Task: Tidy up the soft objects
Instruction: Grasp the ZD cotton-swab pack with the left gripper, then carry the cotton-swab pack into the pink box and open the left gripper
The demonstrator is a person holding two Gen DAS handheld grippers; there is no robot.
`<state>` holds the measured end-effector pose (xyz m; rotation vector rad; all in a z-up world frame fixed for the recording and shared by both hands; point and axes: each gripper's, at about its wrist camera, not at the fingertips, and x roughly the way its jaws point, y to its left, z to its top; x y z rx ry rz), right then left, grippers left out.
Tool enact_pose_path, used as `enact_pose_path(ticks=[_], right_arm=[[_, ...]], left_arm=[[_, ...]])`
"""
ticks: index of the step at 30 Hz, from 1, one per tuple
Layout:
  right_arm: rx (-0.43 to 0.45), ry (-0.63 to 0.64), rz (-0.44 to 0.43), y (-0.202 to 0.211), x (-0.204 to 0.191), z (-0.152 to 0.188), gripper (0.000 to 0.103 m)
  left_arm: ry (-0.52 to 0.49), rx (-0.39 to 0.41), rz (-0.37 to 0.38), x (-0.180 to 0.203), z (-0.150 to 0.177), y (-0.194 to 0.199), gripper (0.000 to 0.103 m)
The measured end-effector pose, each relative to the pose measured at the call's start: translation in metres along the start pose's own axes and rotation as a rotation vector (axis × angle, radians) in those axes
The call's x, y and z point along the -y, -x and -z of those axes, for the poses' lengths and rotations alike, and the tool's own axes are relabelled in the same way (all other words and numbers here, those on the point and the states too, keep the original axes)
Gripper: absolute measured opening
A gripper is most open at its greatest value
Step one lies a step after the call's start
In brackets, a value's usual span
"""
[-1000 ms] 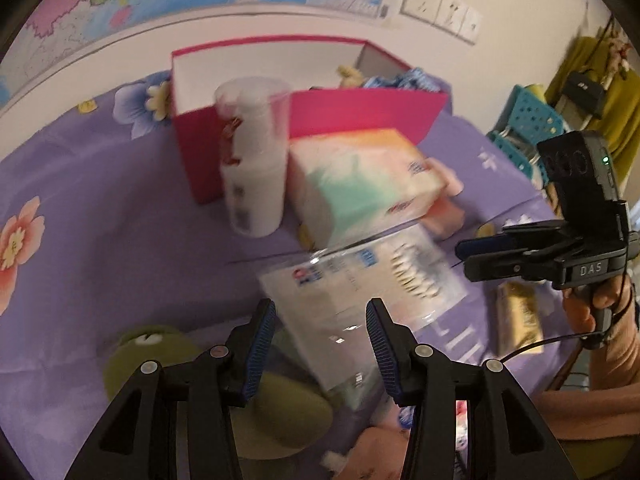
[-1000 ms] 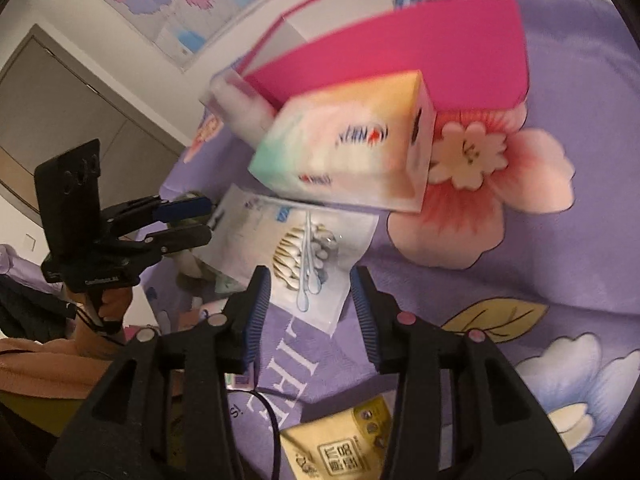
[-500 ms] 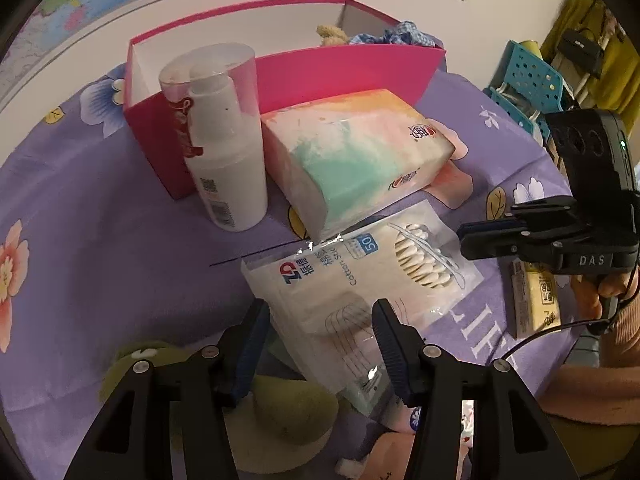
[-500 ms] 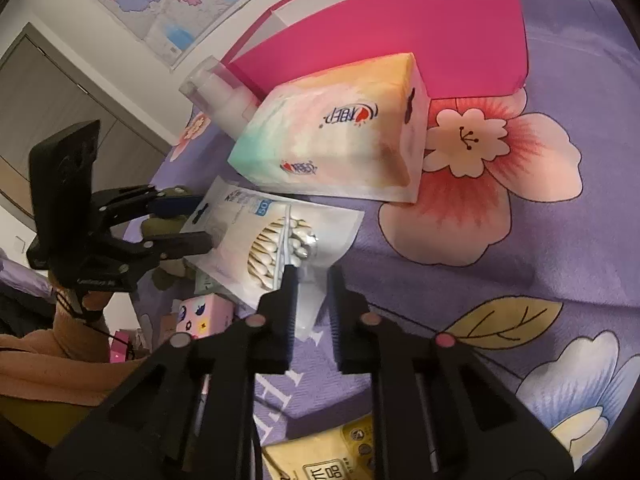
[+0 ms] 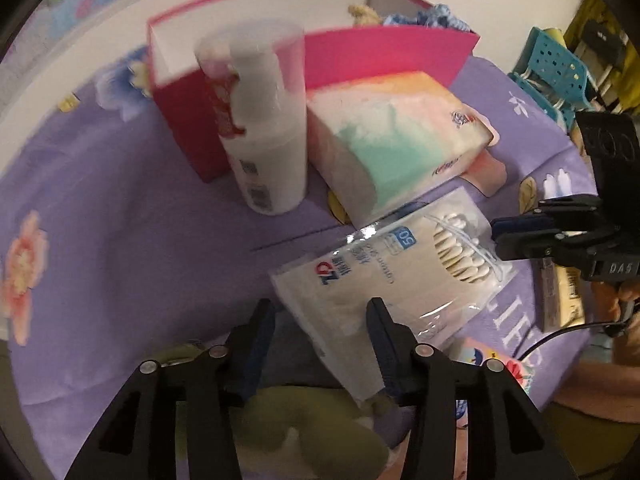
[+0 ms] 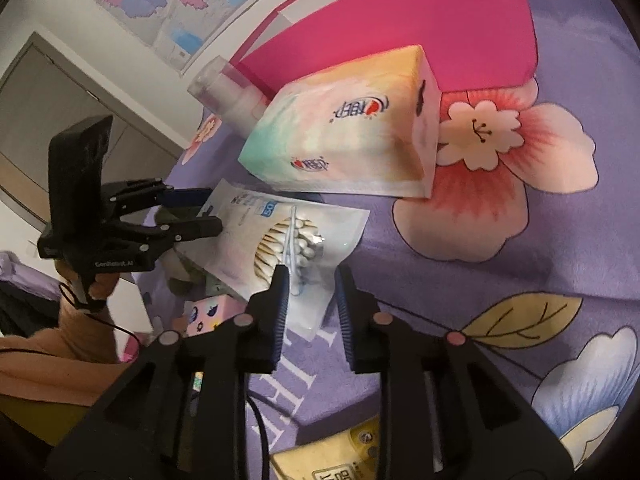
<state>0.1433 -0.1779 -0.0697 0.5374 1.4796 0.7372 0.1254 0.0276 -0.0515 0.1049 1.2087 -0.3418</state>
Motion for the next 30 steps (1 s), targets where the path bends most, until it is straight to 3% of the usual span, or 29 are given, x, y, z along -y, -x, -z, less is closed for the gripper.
enact_pose_path(ticks=[2, 5, 13, 18, 20, 24, 25, 28, 30], right_arm=[[0.002, -0.002, 0.003, 0.0, 0.0, 0.0, 0.019], [0.02, -0.014, 0.002, 0.003, 0.002, 0.002, 0.01], [0.064, -0.027, -0.021, 0.015, 0.004, 0.002, 0.01], [0.055, -0.104, 0.014, 0.019, 0.02, 0.008, 0.023], [0.039, -0.109, -0.005, 0.019, 0.022, 0.008, 0.04], [0.019, -0.083, 0.025, 0.01, 0.015, 0.007, 0.041], [0.021, -0.082, 0.023, 0.01, 0.015, 0.007, 0.038], [0.019, -0.091, 0.018, 0.007, 0.017, 0.007, 0.009], [0.034, -0.097, -0.004, 0.009, 0.018, 0.008, 0.009]], left_arm=[[0.043, -0.005, 0.057, -0.007, -0.002, -0.001, 0.036], [0.062, 0.021, 0.064, -0.008, 0.0, 0.0, 0.033], [0.114, 0.093, 0.16, -0.008, 0.004, 0.006, 0.03], [0.092, 0.118, 0.187, -0.001, 0.002, 0.006, 0.03], [0.074, 0.115, 0.17, 0.01, 0.0, 0.001, 0.03], [0.045, 0.099, 0.119, 0.016, 0.0, -0.007, 0.031], [0.041, 0.097, 0.108, 0.018, 0.001, -0.008, 0.031], [0.051, 0.098, 0.114, 0.016, 0.001, -0.007, 0.034], [0.063, 0.114, 0.111, 0.015, 0.002, -0.005, 0.032]])
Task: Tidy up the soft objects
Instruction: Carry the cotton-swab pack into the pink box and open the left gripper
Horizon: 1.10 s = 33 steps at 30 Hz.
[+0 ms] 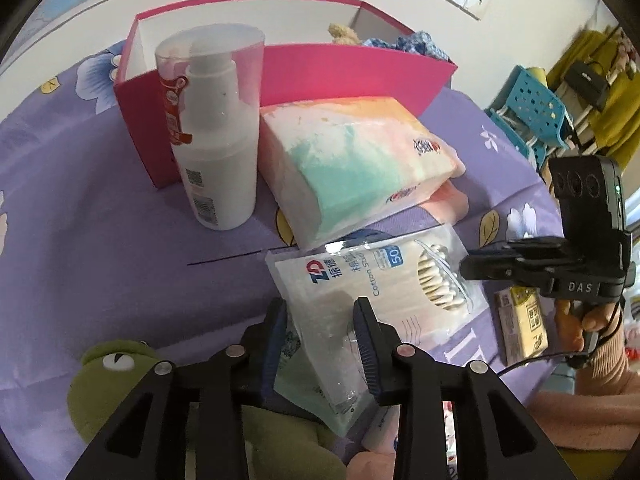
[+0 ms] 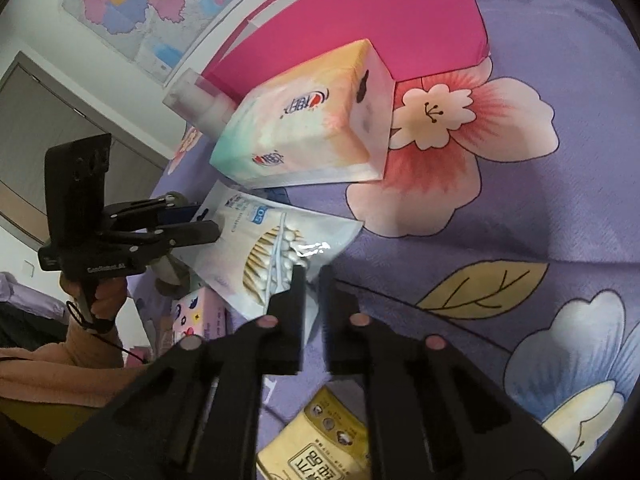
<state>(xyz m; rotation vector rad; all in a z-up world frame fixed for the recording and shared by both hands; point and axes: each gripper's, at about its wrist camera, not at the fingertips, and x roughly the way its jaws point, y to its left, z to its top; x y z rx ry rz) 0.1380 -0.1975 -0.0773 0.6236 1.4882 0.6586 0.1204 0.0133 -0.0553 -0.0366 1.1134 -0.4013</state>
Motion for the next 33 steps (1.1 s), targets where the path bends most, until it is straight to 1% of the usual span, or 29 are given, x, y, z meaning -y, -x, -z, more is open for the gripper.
enact_pose_path(ticks=[1, 3, 5, 8, 11, 15, 18, 21, 23, 26, 27, 29, 33], right_arm=[[0.011, 0.003, -0.003, 0.003, 0.001, 0.002, 0.008], [0.036, 0.003, -0.026, 0.01, -0.002, 0.002, 0.007], [0.073, 0.015, -0.022, 0.021, -0.006, 0.0, 0.007], [0.109, 0.029, -0.031, 0.036, -0.012, -0.003, 0.007], [0.149, 0.062, -0.039, 0.053, -0.026, -0.011, 0.007], [0.211, 0.127, -0.032, 0.078, -0.046, -0.034, 0.007], [0.26, 0.168, -0.039, 0.09, -0.059, -0.059, 0.007], [0.295, 0.191, -0.033, 0.091, -0.068, -0.087, 0.007], [0.312, 0.193, -0.039, 0.087, -0.071, -0.108, 0.007], [0.324, 0.18, -0.026, 0.076, -0.069, -0.132, 0.007], [0.316, 0.168, -0.025, 0.068, -0.066, -0.143, 0.007], [0.309, 0.162, -0.003, 0.058, -0.062, -0.156, 0.007], [0.271, 0.113, 0.011, 0.028, -0.048, -0.177, 0.007]], left_arm=[[0.01, 0.007, 0.0, -0.001, 0.0, 0.002, 0.029], [0.029, 0.034, 0.023, -0.002, 0.001, 0.008, 0.027], [0.043, 0.056, 0.041, -0.002, 0.0, 0.015, 0.023], [0.042, 0.099, 0.059, 0.0, -0.003, 0.03, 0.023], [0.027, 0.154, 0.055, 0.005, -0.01, 0.05, 0.023], [0.003, 0.255, 0.04, 0.011, -0.034, 0.081, 0.023], [-0.004, 0.317, 0.006, 0.01, -0.056, 0.097, 0.023], [0.017, 0.354, -0.012, -0.001, -0.08, 0.109, 0.023], [0.025, 0.367, -0.034, -0.007, -0.092, 0.111, 0.023], [0.053, 0.369, -0.058, -0.021, -0.111, 0.106, 0.023], [0.065, 0.368, -0.075, -0.027, -0.118, 0.103, 0.023], [0.092, 0.351, -0.081, -0.04, -0.129, 0.094, 0.023], [0.14, 0.324, -0.097, -0.061, -0.145, 0.073, 0.023]])
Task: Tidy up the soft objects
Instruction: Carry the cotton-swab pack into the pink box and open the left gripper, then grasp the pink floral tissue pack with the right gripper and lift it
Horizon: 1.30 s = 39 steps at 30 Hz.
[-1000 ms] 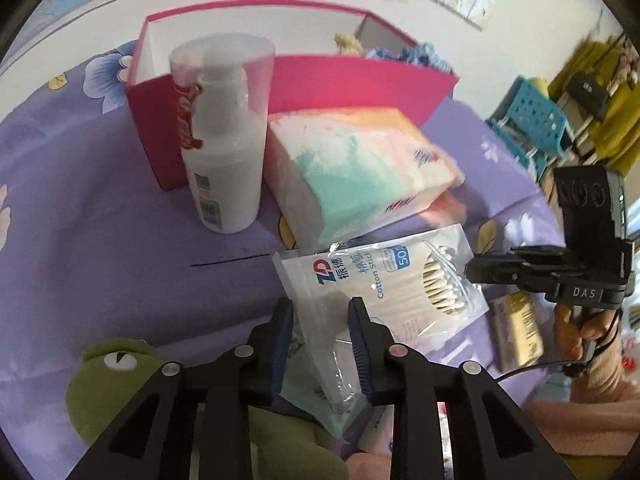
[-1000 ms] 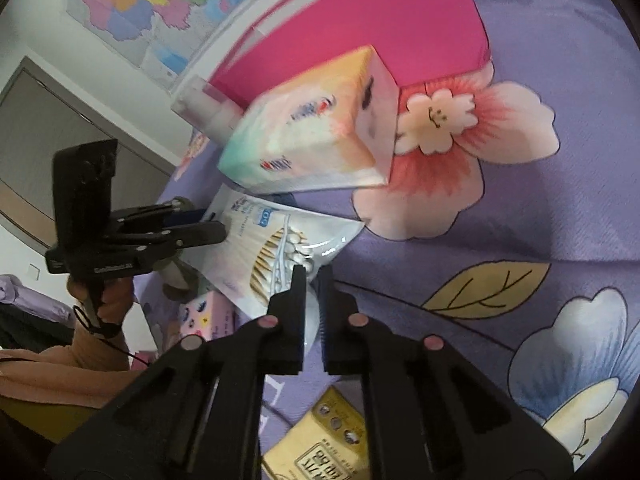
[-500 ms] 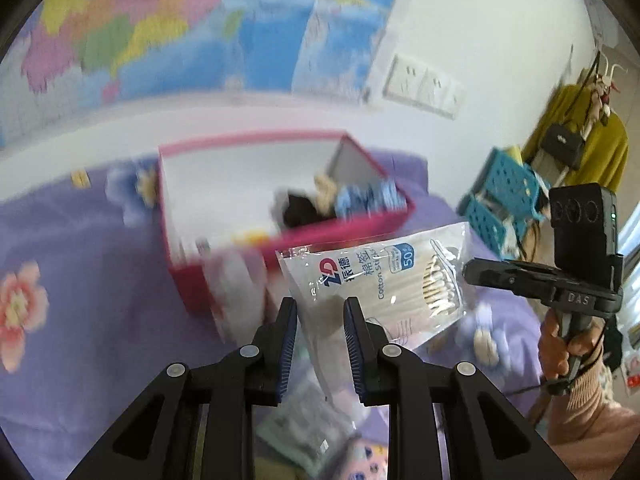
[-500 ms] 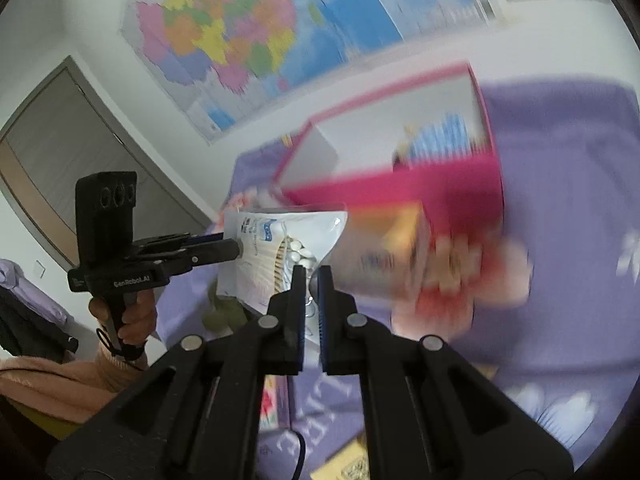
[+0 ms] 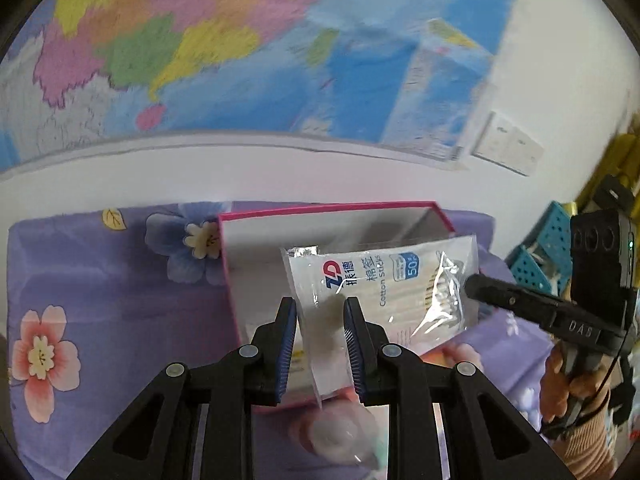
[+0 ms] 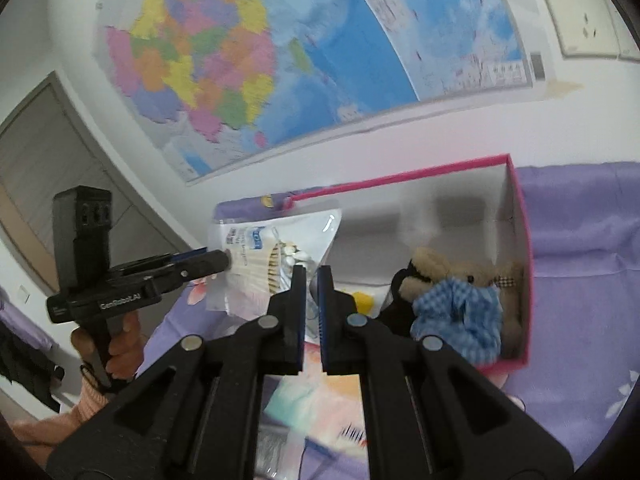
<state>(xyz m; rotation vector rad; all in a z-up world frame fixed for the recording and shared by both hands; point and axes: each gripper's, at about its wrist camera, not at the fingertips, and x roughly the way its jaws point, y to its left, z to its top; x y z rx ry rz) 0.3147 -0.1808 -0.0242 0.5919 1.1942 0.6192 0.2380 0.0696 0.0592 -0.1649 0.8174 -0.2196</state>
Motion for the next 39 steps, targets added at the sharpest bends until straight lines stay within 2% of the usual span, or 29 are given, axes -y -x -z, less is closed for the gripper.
enact_pose_path(ticks=[6, 8, 10, 13, 15, 19, 21, 24, 31, 35, 39], right_arm=[[-0.083, -0.04, 0.083, -0.04, 0.02, 0.002, 0.013], [-0.093, -0.036, 0.118, -0.042, 0.02, 0.003, 0.016], [-0.094, -0.03, 0.138, -0.04, 0.019, 0.005, 0.026], [-0.08, -0.013, 0.154, -0.029, 0.016, 0.008, 0.027], [-0.073, 0.003, 0.126, -0.014, 0.011, 0.013, 0.027], [-0.061, 0.05, 0.067, 0.015, -0.006, 0.029, 0.029], [-0.059, 0.07, 0.033, 0.032, -0.015, 0.04, 0.032], [-0.074, 0.084, -0.018, 0.05, -0.025, 0.057, 0.033], [-0.153, 0.135, -0.084, 0.072, -0.049, 0.101, 0.033], [-0.208, 0.173, -0.096, 0.077, -0.059, 0.129, 0.034], [-0.297, 0.213, -0.086, 0.072, -0.068, 0.165, 0.041]], left_arm=[[0.082, -0.074, -0.017, -0.026, 0.001, -0.034, 0.023], [0.102, -0.081, -0.025, -0.032, 0.005, -0.036, 0.026], [0.116, -0.083, -0.021, -0.035, 0.009, -0.035, 0.027], [0.113, -0.063, -0.028, -0.036, 0.016, -0.024, 0.028], [0.101, -0.033, -0.04, -0.034, 0.023, -0.009, 0.028], [0.069, 0.01, -0.016, -0.028, 0.043, 0.021, 0.03], [0.04, 0.027, 0.002, -0.023, 0.055, 0.036, 0.035], [-0.009, 0.04, 0.017, -0.013, 0.077, 0.055, 0.037], [-0.075, 0.003, 0.025, -0.001, 0.125, 0.075, 0.039], [-0.109, -0.029, 0.095, 0.011, 0.156, 0.082, 0.039], [-0.149, -0.058, 0.172, 0.03, 0.185, 0.086, 0.039]])
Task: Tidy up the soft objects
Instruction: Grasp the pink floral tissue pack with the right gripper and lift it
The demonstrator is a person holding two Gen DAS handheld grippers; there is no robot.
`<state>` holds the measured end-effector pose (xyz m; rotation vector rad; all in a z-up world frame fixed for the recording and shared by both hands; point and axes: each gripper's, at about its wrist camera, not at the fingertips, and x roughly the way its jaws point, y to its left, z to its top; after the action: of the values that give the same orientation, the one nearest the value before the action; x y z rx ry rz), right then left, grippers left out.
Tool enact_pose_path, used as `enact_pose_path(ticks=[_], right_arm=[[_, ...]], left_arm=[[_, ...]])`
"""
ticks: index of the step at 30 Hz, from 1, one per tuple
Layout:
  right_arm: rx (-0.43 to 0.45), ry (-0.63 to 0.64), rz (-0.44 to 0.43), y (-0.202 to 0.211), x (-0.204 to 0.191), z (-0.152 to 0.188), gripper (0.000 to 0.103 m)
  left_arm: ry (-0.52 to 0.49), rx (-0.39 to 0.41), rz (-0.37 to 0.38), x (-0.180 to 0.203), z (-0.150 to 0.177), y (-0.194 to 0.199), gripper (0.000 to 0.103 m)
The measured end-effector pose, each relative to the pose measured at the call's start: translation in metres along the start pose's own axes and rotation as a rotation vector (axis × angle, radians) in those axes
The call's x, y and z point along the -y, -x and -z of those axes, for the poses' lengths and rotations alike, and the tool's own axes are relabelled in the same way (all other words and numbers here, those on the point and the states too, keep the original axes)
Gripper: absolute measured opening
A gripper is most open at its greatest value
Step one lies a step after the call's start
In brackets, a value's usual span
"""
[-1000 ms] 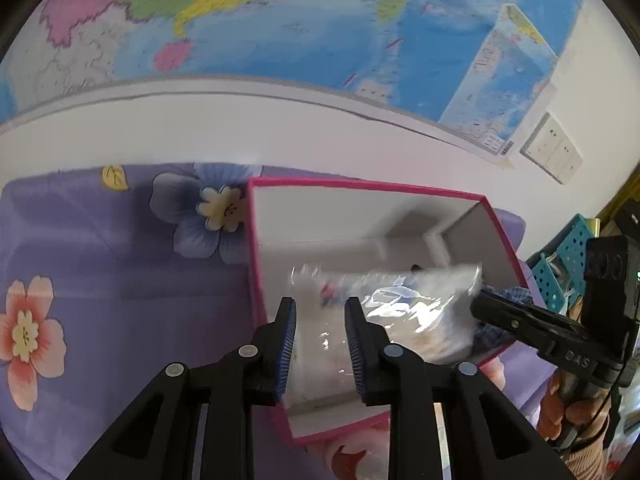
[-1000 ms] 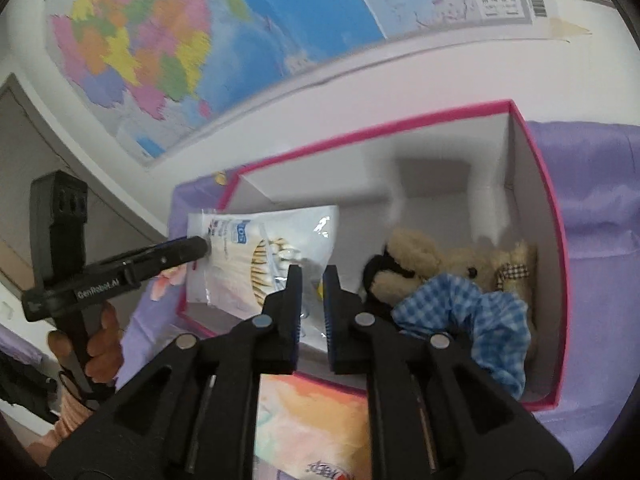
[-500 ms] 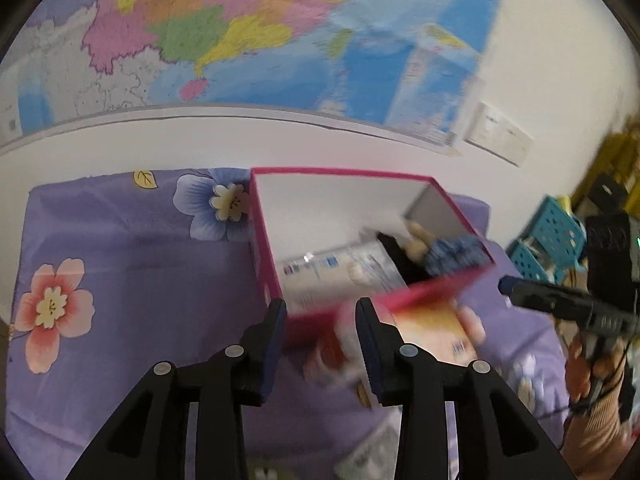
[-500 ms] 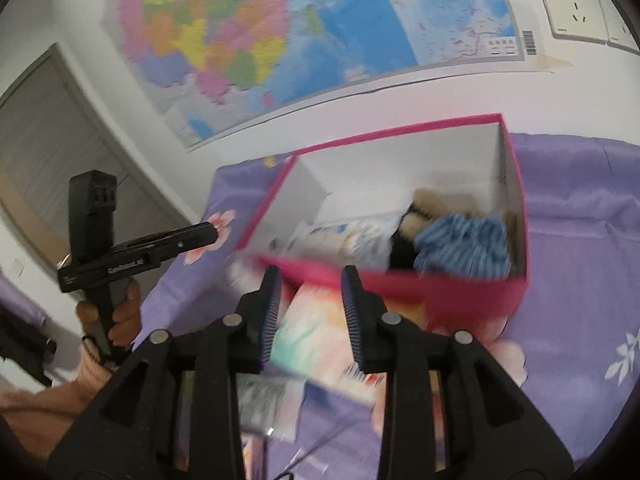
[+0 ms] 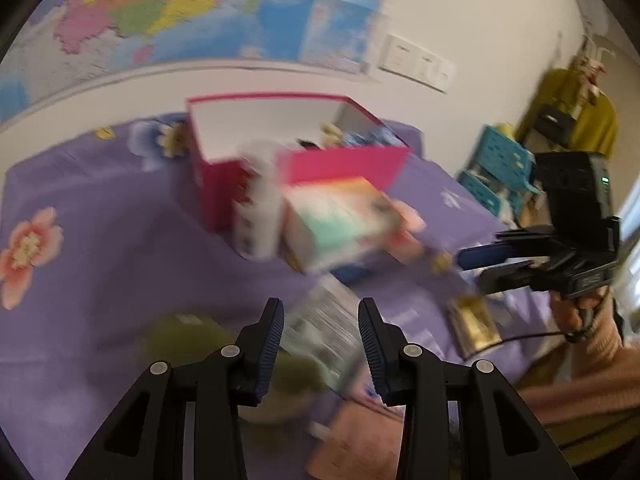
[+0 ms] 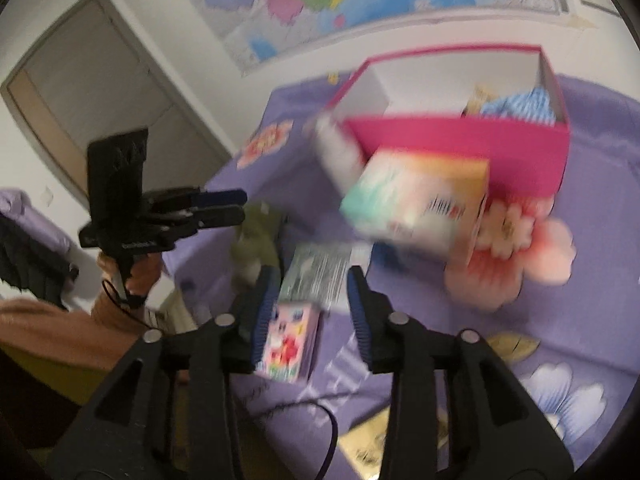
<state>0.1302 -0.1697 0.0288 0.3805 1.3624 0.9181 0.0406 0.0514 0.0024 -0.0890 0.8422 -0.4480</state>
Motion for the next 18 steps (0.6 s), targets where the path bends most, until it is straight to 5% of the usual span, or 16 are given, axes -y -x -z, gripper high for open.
enact_pose_path(ticks=[9, 18], right_arm=[[-0.183, 0.011, -0.089, -0.042, -0.026, 0.05, 0.042], [-0.142, -0.121, -0.126, -0.062, -0.012, 0.063, 0.036]], left_arm=[[-0.097, -0.106, 0.036, 0.034, 0.031, -0.026, 0.039], [-0.1, -0.209, 0.014, 0.035, 0.04, -0.053, 0.038]])
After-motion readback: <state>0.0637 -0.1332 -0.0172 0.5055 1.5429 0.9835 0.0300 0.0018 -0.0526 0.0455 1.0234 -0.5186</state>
